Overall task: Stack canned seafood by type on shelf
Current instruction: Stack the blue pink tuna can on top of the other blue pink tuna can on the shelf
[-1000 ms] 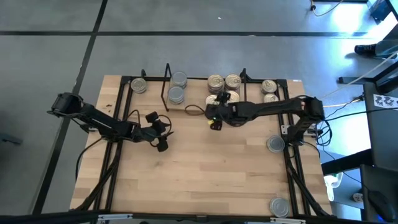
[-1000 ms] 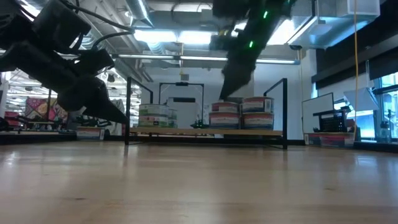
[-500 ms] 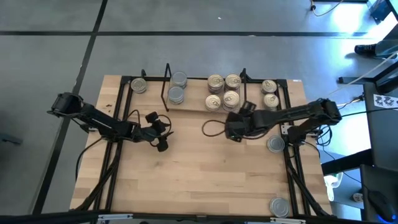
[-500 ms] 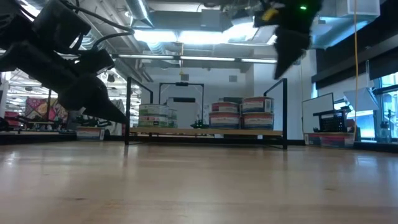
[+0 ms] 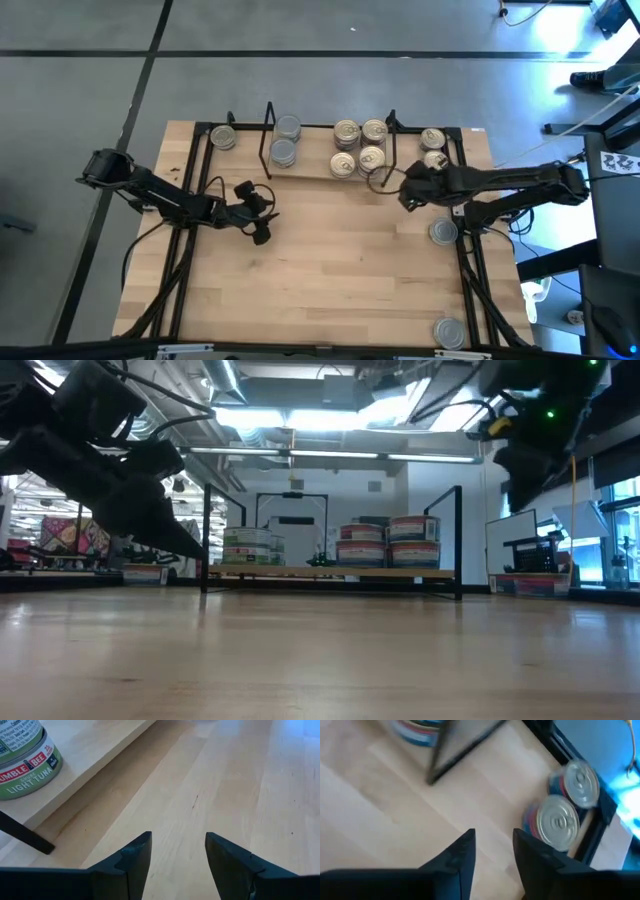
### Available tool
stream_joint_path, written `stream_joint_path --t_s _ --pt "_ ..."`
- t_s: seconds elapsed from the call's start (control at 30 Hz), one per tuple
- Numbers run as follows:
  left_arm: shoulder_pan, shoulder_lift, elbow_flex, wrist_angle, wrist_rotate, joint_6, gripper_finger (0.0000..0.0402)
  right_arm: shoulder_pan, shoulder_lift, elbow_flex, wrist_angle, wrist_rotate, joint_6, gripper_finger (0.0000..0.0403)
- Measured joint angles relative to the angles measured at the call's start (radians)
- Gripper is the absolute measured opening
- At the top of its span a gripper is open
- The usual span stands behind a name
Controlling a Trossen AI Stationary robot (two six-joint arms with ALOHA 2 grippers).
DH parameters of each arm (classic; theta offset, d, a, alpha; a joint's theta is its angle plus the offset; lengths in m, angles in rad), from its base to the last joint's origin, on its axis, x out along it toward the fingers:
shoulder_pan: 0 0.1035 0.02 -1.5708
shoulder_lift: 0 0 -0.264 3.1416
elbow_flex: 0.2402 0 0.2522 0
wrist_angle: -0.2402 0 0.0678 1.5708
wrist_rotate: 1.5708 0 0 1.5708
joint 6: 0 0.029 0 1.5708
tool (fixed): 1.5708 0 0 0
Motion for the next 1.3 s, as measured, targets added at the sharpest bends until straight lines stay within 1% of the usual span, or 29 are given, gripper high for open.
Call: stream_joint_path --t_s 0.13,0.3,0.43,0.53,0.77,0.9,1.0,1.3 --pt "0.0 0.0 0.0 0.0 0.0 -0.005 0.0184 -0.098 -0.066 -0.053 0.019 0.027 0.035 0.012" --pt "0.0 0.0 0.0 0.0 0.0 -0.033 0.0184 -0.252 -0.073 -0.082 0.056 0.023 0.028 0.0106" --pt "-0.001 0.0 0.0 0.0 0.0 -0.047 0.0184 -0.361 -0.069 -0.113 0.105 0.014 -0.046 0.009" --pt "-0.004 0.0 0.0 0.0 0.0 -0.047 0.0184 -0.436 -0.069 -0.133 0.135 -0.015 -0.103 0.0074" --pt "-0.008 0.0 0.0 0.0 0.0 -0.047 0.0184 -0.579 -0.069 -0.188 0.254 -0.052 -0.256 0.0033" --pt "-0.008 0.0 0.0 0.0 0.0 -0.047 0.0184 -0.644 -0.064 -0.224 0.36 -0.094 -0.32 0.0014" --pt "-0.008 0.0 0.0 0.0 0.0 -0.047 0.0184 -0.68 -0.044 -0.239 0.412 -0.106 -0.366 0.0004" --pt "-0.008 0.0 0.0 0.0 0.0 -0.046 0.0184 -0.769 0.086 -0.253 0.454 -0.106 -0.43 0.0015"
